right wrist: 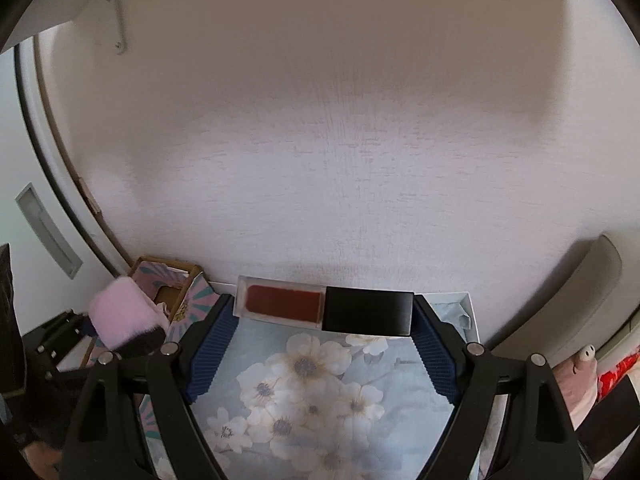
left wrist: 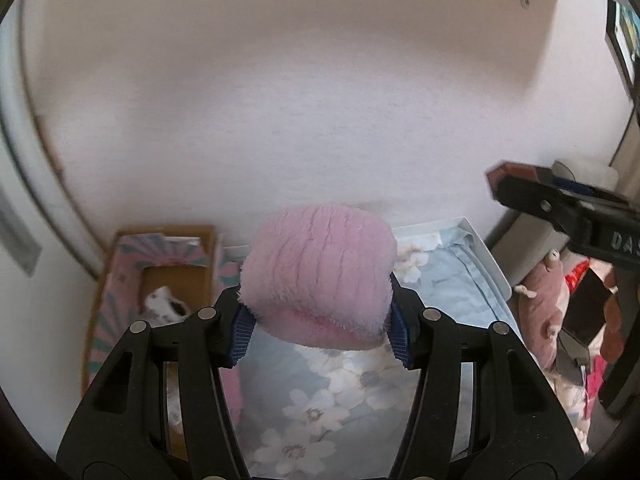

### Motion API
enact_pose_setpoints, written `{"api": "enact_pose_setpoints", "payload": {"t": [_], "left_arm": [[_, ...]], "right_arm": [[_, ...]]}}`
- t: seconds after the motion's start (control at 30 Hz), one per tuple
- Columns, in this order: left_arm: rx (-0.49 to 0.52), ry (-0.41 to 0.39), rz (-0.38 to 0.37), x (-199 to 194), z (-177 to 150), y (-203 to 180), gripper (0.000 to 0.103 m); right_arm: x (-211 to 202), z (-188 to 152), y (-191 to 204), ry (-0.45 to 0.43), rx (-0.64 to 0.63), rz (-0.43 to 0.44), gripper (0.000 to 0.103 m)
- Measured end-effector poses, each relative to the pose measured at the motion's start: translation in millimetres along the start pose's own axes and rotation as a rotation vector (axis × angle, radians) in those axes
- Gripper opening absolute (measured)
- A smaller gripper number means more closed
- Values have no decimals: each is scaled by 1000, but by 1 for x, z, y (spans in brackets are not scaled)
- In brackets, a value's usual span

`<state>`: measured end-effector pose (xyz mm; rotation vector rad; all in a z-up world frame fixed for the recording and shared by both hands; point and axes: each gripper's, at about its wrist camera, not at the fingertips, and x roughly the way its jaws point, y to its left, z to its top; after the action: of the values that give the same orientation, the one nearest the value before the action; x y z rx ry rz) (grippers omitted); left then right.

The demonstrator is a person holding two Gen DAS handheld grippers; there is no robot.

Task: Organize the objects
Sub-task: 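Carry the pink towel and lipstick into the cardboard box and release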

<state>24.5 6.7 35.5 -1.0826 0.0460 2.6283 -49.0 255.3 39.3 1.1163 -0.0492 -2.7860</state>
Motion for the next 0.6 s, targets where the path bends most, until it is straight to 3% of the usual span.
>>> {"api": "enact_pose_setpoints", "payload": {"t": [0.13,0.3,0.6], "left_arm": [[-22,-27,41,-22,-6,13,52],[-42,-25,50,-21,-23,9,52],[-66,-15,47,-9,-30,3,52]], "right_arm": [[-6,-25,-3,-15,-13,-9,82],[-10,-50,-5,-13,6,-4,82],[-30,-56,-6,4,0,3,82]]}}
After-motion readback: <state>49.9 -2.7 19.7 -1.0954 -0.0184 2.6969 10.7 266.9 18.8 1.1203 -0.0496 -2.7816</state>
